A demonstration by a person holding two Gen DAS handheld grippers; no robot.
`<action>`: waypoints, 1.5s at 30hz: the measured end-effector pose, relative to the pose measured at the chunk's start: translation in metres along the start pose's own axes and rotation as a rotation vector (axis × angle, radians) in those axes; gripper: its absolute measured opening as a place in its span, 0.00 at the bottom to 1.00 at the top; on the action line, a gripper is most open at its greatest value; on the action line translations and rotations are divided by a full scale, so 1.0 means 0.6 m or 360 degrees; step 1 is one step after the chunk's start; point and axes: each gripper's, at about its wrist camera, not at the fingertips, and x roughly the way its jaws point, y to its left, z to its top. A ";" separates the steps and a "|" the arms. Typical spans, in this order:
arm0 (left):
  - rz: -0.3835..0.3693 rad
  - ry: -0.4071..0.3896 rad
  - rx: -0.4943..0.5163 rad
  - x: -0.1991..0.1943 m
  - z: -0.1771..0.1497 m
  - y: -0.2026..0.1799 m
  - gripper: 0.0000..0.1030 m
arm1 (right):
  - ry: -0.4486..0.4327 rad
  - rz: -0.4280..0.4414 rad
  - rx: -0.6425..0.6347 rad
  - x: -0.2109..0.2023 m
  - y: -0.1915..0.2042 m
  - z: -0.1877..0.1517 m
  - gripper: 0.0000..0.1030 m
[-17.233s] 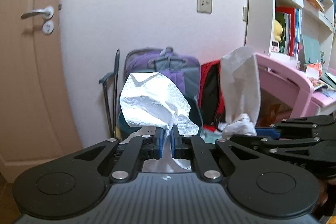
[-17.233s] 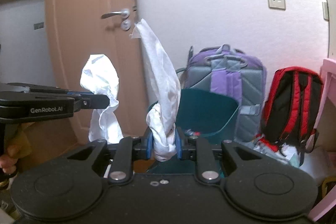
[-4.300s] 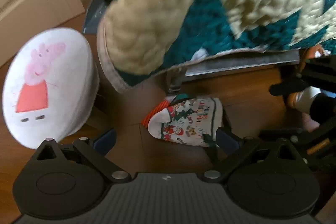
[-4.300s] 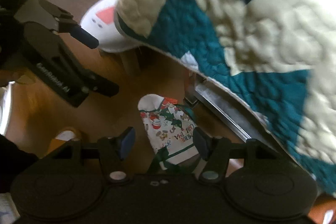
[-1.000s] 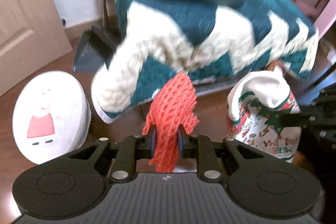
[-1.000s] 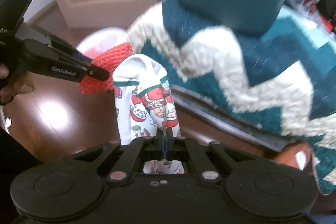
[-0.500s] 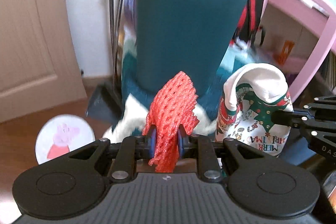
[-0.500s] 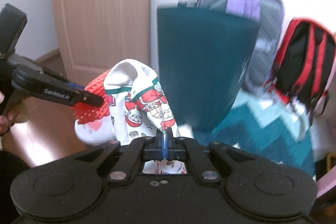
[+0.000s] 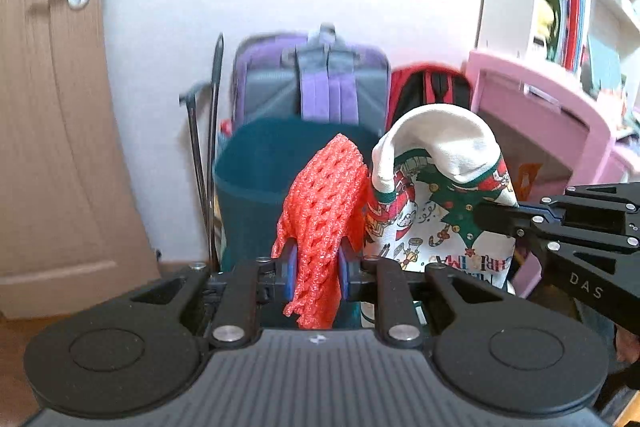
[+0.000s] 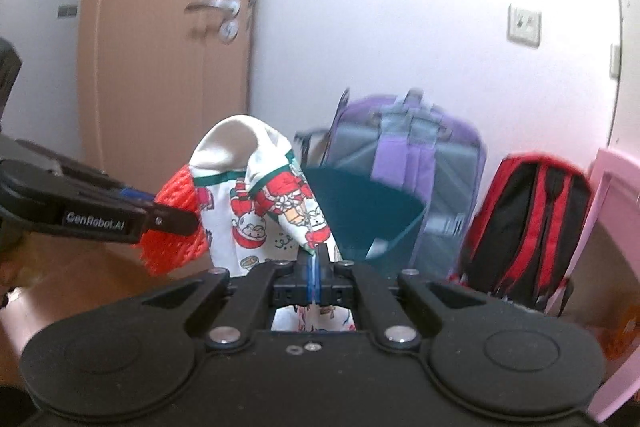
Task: Collect trash
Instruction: 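Lift the orange mesh and Christmas-print bag up over the teal bin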
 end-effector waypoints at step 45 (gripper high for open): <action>0.0134 0.0366 0.0069 0.350 0.108 0.028 0.19 | 0.0201 0.0245 0.0352 0.322 -0.106 0.068 0.05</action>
